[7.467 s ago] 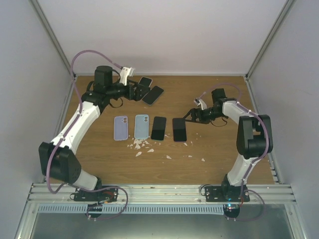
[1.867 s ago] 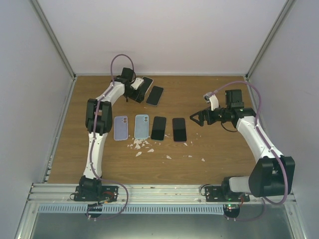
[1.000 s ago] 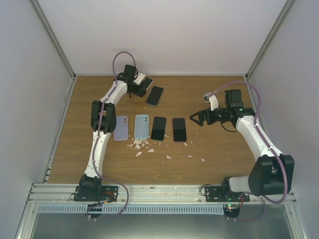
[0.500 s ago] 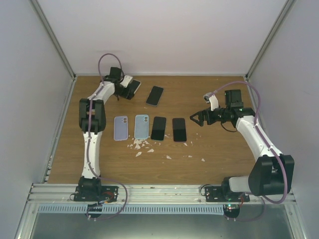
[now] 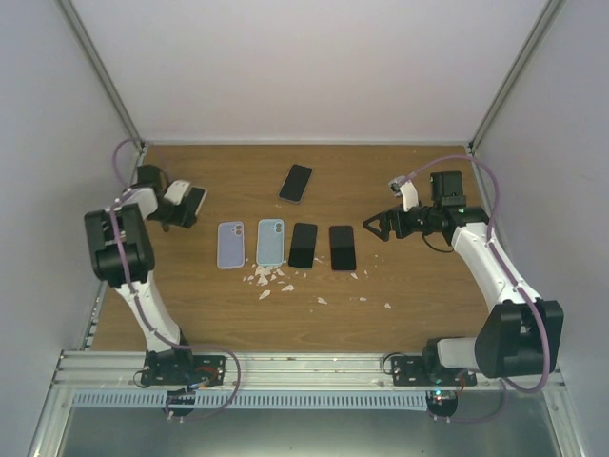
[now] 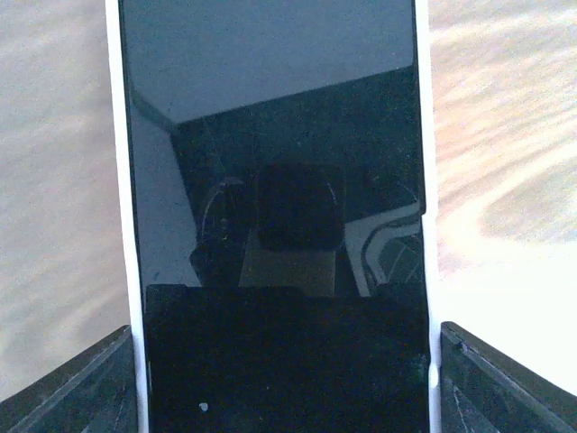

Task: Take the phone out of the phone case
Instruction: Pick up the phone at the center of the board.

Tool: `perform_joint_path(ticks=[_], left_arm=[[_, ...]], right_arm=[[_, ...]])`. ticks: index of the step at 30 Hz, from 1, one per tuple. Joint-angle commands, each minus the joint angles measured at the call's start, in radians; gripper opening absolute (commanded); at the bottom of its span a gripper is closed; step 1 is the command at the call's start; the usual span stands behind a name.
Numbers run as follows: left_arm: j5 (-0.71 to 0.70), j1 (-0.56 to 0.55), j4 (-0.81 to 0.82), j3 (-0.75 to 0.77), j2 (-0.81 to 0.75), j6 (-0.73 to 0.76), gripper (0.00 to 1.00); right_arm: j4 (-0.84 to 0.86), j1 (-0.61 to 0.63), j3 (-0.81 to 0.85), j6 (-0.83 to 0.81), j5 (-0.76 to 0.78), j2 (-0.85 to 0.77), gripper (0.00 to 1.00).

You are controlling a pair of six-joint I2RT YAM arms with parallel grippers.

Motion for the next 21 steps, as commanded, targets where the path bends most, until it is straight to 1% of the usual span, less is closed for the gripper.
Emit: perform_joint_path(ticks=[1, 3, 5, 6, 9, 12, 16, 21], left_arm=[[-0.087, 0.118, -0.063, -0.102, -0.010, 0.082, 0.52], [-0.083, 0.137, -0.068, -0.113, -0.015, 0.104, 0.54], [-0.066, 0.137, -0.077, -0.119, -0.019, 0.114, 0.59], [-0.056, 0.136, -0.082, -0.113, -0.018, 0.112, 0.63], [-0.033, 0.134, -0.106, -0.057, 0.009, 0.091, 0.80], [-0.011, 0.133, -0.147, 0.028, 0.065, 0.062, 0.90], [-0.009, 0.108, -0.172, 0.102, 0.110, 0.046, 0.94], [-0.015, 0.080, -0.171, 0.141, 0.151, 0.022, 0.94]], right_arm=[[0.011, -0.013, 0.005, -0.003, -0.019, -0.015, 1.00], [0.011, -0.013, 0.007, -0.001, -0.021, -0.011, 1.00], [0.008, -0.013, 0.010, -0.003, -0.021, -0.008, 1.00], [0.007, -0.012, 0.012, -0.004, -0.020, -0.007, 1.00], [0.004, -0.013, 0.016, -0.005, -0.017, -0.010, 1.00], [-0.005, -0.013, 0.027, -0.009, -0.013, -0.001, 0.99], [-0.024, -0.012, 0.067, -0.014, -0.015, 0.033, 1.00], [-0.029, -0.012, 0.106, -0.019, -0.022, 0.060, 1.00]])
